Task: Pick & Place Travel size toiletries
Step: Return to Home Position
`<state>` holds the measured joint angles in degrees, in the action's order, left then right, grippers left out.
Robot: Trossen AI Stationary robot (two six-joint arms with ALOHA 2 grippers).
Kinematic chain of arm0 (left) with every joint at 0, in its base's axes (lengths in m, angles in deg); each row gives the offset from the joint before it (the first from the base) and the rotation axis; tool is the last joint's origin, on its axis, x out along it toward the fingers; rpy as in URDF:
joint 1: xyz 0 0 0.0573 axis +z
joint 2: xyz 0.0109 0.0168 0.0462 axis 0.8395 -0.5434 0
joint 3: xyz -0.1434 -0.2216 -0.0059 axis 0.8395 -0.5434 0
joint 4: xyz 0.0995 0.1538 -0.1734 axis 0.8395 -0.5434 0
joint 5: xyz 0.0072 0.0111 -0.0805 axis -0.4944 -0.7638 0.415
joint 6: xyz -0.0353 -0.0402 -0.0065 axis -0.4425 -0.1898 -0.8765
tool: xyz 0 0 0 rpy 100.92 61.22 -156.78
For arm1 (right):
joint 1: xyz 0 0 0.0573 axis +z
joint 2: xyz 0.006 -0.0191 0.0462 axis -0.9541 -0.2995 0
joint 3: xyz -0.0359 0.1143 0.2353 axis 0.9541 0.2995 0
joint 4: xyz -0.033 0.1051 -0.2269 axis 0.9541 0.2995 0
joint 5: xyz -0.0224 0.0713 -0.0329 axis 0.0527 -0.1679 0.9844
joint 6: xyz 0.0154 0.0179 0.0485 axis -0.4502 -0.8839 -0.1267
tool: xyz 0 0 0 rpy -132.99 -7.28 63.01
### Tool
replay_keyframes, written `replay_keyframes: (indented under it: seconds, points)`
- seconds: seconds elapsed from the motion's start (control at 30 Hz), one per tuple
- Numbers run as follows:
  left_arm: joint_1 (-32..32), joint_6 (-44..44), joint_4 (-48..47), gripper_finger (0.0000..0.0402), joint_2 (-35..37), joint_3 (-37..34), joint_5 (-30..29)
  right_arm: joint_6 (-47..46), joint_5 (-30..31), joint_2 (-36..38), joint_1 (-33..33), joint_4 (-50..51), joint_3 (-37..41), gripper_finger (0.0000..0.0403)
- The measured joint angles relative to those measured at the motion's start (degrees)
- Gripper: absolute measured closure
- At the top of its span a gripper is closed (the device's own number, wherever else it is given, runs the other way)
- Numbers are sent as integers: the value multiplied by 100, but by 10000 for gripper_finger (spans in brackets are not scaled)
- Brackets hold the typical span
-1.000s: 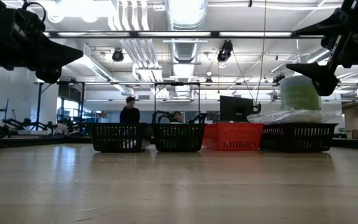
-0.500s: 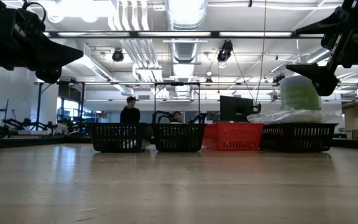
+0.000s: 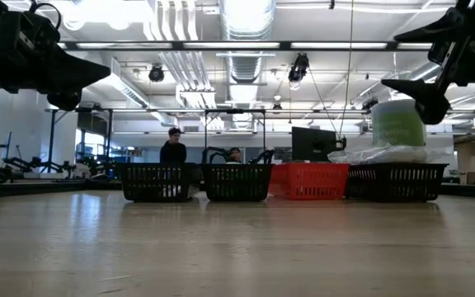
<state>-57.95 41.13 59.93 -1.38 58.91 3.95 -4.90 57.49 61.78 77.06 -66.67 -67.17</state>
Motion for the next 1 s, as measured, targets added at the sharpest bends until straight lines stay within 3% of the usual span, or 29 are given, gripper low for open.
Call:
replay_keyframes:
  seconds: [0.07, 0.23, 0.47, 0.57, 0.77, 1.0]
  points:
    - [0, -2, 0, 390, 0, 0, 0, 244, -37, 124, -2, 112, -2, 87]
    - [-2, -2, 1, 390, 1, 0, -2, 2053, -425, 118, -92, 139, 0, 98]
    - [-2, -2, 2, 390, -7, 0, -2, 4194, -1953, 118, -776, 166, 0, 115]
    - [-2, -2, 4, 390, -7, 0, -2, 4254, -2284, 118, -1144, 172, 0, 122]
    - [-2, -2, 4, 390, -7, 0, -3, 4002, -2277, 120, -1771, 429, 0, 136]
    - [-2, 0, 7, 390, -7, 0, -2, 4141, -2278, 120, -1787, 414, 0, 155]
